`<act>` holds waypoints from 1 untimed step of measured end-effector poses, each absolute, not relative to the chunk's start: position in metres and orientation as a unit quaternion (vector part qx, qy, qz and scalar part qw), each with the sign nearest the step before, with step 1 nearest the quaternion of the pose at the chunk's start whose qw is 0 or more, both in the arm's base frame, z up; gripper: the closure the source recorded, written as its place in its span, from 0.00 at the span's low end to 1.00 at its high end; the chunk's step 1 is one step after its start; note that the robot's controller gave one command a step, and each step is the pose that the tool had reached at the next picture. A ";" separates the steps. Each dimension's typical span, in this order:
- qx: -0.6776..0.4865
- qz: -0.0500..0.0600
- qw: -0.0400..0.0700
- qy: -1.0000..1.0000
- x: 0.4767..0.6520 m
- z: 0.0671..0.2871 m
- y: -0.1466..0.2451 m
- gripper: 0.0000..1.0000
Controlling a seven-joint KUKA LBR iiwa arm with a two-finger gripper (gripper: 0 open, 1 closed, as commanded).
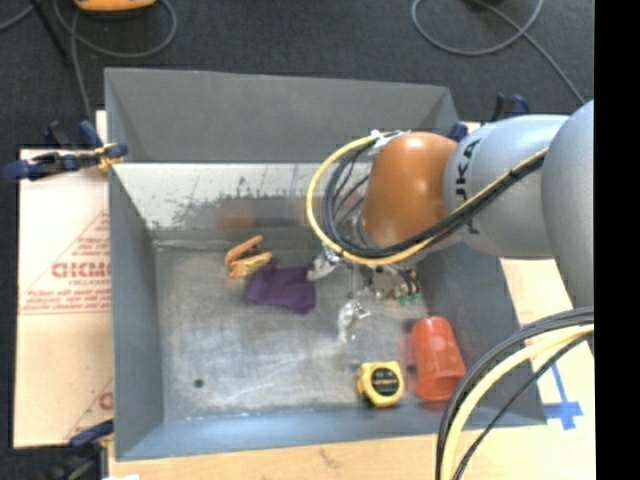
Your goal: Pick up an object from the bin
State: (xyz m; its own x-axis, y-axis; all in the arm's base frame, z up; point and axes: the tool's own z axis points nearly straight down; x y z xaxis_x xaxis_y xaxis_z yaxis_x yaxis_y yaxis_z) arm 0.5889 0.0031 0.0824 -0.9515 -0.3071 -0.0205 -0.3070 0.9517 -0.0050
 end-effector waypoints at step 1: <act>-0.160 -0.002 0.005 0.987 0.590 0.082 0.011 0.00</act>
Offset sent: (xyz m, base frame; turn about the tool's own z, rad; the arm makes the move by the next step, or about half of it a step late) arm 0.0141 0.0488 0.0160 0.0994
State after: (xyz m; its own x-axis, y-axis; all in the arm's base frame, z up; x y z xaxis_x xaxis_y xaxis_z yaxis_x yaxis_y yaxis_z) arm 0.5899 0.0115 0.0824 -0.9485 -0.3167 -0.0093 -0.3167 0.9485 -0.0056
